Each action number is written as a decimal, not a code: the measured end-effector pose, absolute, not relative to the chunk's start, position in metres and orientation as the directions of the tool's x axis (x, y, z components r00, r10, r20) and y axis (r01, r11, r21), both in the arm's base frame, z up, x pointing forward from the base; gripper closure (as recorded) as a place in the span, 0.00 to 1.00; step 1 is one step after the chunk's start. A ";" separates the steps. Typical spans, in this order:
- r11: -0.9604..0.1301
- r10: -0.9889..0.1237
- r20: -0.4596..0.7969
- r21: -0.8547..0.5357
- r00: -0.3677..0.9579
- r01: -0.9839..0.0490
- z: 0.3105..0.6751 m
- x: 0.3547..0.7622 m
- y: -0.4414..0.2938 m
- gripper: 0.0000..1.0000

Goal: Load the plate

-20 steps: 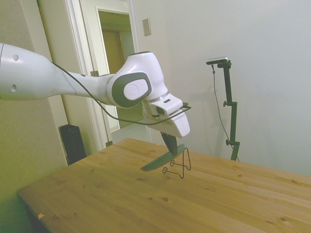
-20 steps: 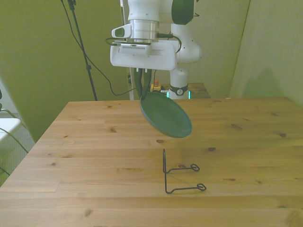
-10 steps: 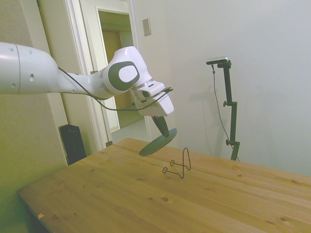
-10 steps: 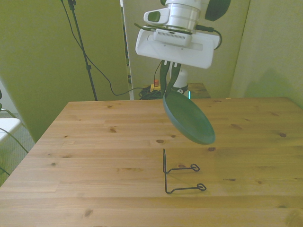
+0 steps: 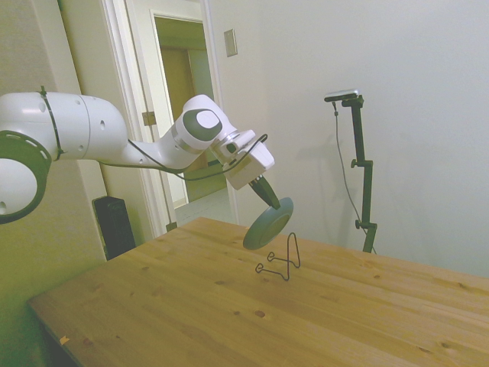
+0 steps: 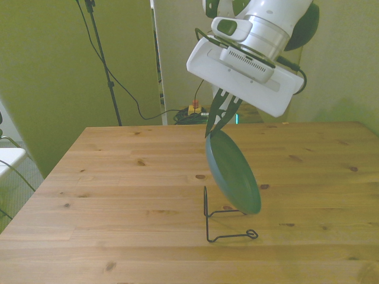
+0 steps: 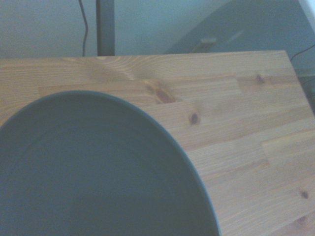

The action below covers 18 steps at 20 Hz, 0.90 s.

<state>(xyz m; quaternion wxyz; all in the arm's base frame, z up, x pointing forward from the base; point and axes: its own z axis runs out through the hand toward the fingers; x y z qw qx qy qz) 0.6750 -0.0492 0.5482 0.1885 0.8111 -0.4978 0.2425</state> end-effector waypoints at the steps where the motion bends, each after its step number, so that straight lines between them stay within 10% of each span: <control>1: -0.431 -0.701 0.598 0.077 0.388 -0.899 0.544 0.677 -0.047 1.00; 18: -0.421 -0.560 0.712 0.197 0.424 -0.886 0.485 0.696 -0.011 1.00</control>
